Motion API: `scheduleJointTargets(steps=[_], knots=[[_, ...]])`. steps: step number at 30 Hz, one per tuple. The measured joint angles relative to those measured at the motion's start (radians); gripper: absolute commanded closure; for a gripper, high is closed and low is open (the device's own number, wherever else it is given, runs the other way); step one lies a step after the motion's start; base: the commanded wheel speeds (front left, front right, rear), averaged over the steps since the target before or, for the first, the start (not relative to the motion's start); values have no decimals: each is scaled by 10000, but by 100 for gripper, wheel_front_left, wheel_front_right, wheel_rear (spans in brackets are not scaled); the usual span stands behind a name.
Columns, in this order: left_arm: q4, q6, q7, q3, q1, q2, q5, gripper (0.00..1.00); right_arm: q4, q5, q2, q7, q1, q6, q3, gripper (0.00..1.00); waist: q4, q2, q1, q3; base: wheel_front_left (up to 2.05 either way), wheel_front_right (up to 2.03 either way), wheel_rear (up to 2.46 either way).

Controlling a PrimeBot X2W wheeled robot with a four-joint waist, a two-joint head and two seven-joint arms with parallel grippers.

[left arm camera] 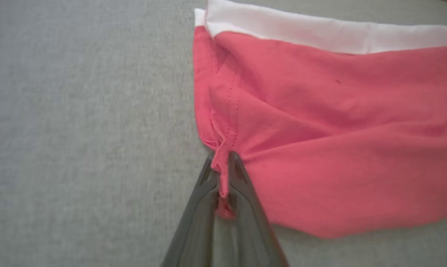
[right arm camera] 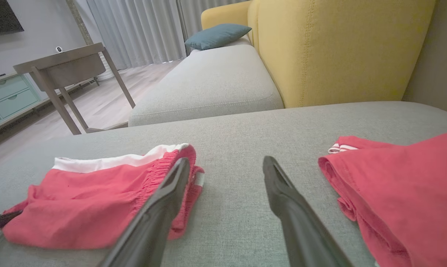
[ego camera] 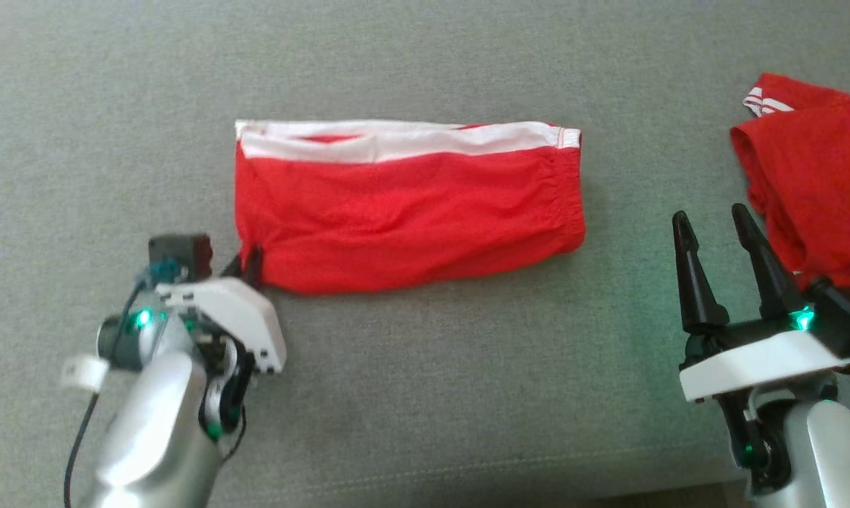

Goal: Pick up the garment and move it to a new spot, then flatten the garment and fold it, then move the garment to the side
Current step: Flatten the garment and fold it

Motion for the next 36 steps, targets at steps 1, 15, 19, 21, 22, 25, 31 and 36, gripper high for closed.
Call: scheduleJointTargets(steps=[1,15,19,21,22,25,31,36], knots=[[-370,92,119,8,302,46,-50,100,-10,0,2,8,3,0,2,0,32,0,0,-30,0,0,0],[-3528,1421,-2146,322,2173,297,616,0,-359,-328,-21,362,59,0,-25,0,67,0,0,-249,0,0,0],[-4247,1668,-2995,387,2452,405,961,0,-522,-464,-35,499,122,0,-81,0,126,0,0,-480,0,0,0],[-4646,1756,-3187,428,2611,470,1149,0,-591,-485,-33,587,151,0,-96,0,150,0,0,-593,0,0,0],[-4817,1829,-3237,426,2693,508,1231,0,-621,-493,-33,604,153,0,-100,0,161,0,0,-647,0,0,0],[-5195,1929,-3302,399,3000,656,1517,0,-709,-529,-33,685,226,0,-102,0,176,0,0,-785,0,0,0],[-5714,2134,-3227,230,3616,798,1795,0,-780,-619,-29,811,656,0,-102,0,174,0,0,-957,0,0,0],[-5869,2192,-3101,190,3641,855,1802,0,-867,-629,-21,894,673,0,-150,0,179,0,0,-954,0,0,0]])
